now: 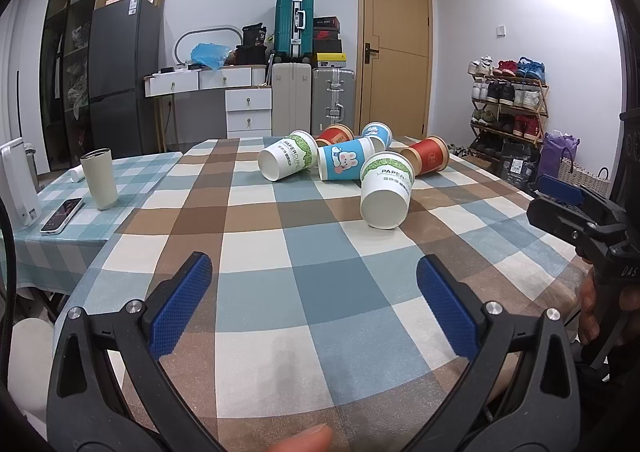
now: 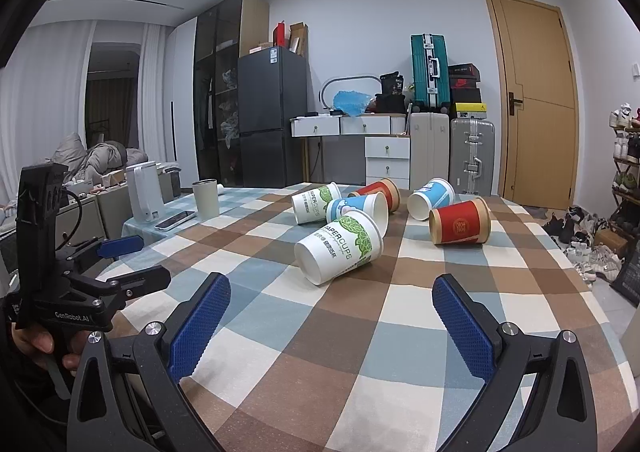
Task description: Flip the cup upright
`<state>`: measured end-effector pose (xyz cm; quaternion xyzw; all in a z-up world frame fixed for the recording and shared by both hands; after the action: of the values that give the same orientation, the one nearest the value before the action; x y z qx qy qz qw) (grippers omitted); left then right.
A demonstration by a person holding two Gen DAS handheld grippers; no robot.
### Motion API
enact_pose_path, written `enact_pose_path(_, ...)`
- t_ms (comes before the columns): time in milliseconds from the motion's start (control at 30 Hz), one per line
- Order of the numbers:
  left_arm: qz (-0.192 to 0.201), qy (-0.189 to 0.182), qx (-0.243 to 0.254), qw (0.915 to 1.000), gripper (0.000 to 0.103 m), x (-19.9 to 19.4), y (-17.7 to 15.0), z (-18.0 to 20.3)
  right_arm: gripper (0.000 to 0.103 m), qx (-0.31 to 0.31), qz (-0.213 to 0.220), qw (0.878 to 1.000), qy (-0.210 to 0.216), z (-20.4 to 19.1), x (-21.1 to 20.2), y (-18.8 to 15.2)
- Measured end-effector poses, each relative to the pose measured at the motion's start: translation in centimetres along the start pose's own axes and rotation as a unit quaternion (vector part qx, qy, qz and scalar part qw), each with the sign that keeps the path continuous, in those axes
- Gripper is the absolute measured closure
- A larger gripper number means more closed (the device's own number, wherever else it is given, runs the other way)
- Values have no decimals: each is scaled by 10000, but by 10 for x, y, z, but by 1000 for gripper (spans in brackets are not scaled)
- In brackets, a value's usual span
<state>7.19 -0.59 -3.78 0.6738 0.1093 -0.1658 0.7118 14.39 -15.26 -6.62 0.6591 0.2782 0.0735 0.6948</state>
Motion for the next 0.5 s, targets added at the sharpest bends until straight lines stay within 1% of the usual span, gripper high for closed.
enact_pose_path(167, -10, 7, 4, 10000, 1, 0, 0, 0, 0, -8, -18, 10000, -25, 1, -1, 0)
enact_pose_path(200, -3, 26, -2, 10000, 1, 0, -1, 0, 0, 12, -41, 10000, -46, 4, 6, -1)
enact_pose_path(333, 0, 65, -16, 10000, 1, 1, 0, -4, 0, 6, -134, 9998, -115, 8, 9, -2)
enact_pose_path(500, -54, 137, -54, 9999, 1, 3, 9, -9, 0, 49, -225, 9996, -146, 14, 11, -2)
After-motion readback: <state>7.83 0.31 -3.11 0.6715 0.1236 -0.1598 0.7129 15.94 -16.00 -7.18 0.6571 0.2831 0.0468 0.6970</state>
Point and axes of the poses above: each gripper's, at about its wrist camera, not at the fingertips, and x roughly the way its jaws point, z to its right, y to its top, the point moved 8 cm from there along x, roughly the way its jaws point, and after that the axes turned 5 degrees about -y, right-handed, at the moved point
